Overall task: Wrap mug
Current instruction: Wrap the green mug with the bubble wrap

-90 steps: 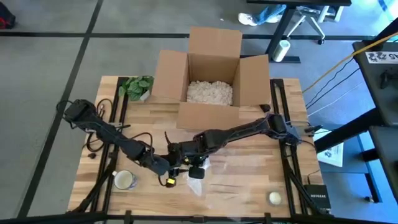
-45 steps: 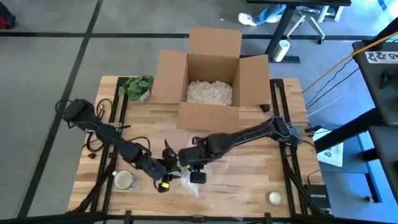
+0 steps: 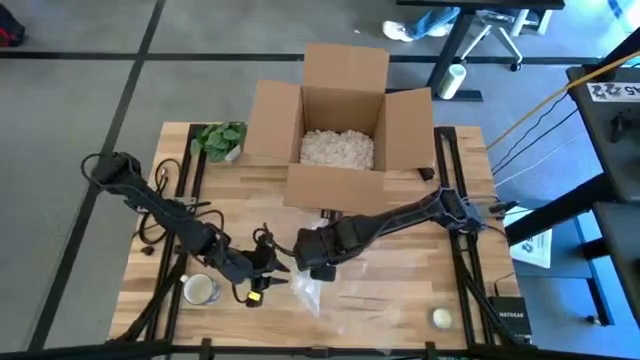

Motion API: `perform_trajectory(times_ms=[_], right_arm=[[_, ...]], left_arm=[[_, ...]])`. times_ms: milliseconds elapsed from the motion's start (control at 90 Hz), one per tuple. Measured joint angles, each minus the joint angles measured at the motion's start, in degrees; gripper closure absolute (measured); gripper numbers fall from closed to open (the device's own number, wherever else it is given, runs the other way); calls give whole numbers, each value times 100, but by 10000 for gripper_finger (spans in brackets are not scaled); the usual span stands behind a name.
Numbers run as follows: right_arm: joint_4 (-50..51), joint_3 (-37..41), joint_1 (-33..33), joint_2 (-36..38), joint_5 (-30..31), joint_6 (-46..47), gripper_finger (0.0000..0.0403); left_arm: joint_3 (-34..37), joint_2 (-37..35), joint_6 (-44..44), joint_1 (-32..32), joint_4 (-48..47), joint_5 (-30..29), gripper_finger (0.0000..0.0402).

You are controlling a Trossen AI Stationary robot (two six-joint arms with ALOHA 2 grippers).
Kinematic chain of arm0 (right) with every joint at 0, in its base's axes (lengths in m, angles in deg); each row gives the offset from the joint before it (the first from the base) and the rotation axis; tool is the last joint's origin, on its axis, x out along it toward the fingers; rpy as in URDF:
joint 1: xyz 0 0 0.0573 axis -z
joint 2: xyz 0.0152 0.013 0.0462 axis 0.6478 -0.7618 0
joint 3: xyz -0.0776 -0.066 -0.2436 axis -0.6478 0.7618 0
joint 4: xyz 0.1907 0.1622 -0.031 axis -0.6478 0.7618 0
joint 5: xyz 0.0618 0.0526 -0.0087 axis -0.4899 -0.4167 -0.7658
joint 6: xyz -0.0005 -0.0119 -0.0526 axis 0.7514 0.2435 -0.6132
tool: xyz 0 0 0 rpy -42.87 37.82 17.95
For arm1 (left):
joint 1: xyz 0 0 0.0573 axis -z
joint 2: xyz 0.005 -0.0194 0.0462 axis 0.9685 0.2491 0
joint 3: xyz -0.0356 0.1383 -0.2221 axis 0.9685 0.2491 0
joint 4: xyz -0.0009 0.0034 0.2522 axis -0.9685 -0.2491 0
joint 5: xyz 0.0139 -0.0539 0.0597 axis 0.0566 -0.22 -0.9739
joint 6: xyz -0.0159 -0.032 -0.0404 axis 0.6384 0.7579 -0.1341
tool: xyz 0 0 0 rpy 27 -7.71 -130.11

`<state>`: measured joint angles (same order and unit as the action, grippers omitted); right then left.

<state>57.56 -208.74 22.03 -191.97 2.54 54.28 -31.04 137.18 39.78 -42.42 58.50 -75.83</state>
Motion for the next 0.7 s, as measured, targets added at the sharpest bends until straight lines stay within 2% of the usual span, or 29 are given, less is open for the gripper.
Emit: perform_trajectory(times_ms=[189, 444, 700], right_arm=[[-166, 516, -41, -10, 117, 527, 403], [-1274, 805, -384, -10, 145, 935, 403], [-1420, 811, -1064, -10, 861, 2268, 403]], left_arm=[[-2, 0, -77, -167, -7, -14, 291], [-11, 0, -112, -84, -160, 9, 291], [-15, -4, -109, 150, -157, 44, 291]])
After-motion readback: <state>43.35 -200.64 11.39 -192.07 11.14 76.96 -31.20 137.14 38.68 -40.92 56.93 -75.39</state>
